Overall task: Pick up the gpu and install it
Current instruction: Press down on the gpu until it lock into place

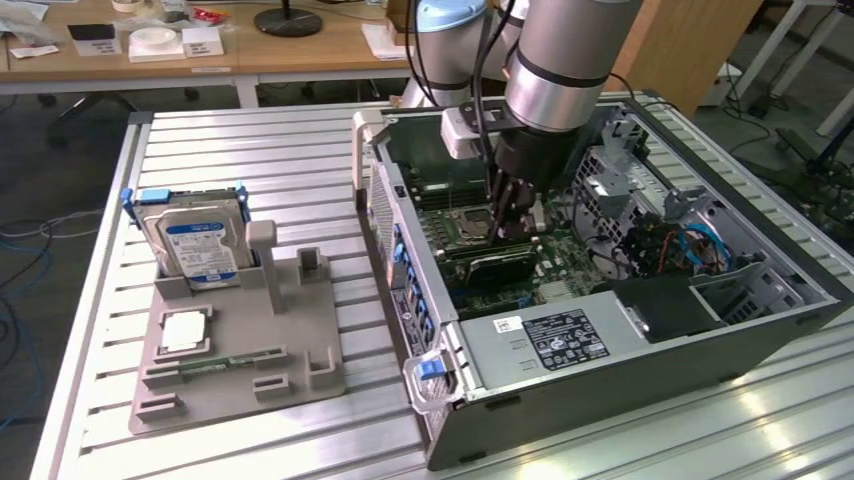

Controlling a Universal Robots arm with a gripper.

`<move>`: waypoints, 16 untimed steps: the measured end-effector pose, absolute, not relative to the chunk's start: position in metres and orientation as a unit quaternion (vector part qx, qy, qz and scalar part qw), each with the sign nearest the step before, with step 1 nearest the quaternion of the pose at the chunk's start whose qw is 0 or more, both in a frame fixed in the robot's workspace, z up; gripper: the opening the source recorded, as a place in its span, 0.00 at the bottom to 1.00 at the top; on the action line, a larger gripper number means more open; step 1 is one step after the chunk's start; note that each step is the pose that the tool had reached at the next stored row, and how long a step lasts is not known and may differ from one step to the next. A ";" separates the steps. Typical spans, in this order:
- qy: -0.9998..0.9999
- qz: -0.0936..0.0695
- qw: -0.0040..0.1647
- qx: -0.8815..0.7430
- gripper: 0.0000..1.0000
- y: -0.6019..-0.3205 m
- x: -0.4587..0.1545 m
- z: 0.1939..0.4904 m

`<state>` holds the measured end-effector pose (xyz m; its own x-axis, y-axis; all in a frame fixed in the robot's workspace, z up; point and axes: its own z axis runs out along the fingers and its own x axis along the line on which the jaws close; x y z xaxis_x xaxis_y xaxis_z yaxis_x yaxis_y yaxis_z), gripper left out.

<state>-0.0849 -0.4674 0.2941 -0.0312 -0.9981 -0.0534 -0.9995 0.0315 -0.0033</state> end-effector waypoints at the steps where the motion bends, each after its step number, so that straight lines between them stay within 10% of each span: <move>1: 0.718 0.017 0.020 -0.696 0.11 -0.467 -0.085 0.294; 16: 0.718 0.017 0.020 -0.696 0.11 -0.467 -0.085 0.289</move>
<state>-0.0849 -0.4674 0.2888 -0.0312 -0.9981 -0.0535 -0.9995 0.0315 -0.0033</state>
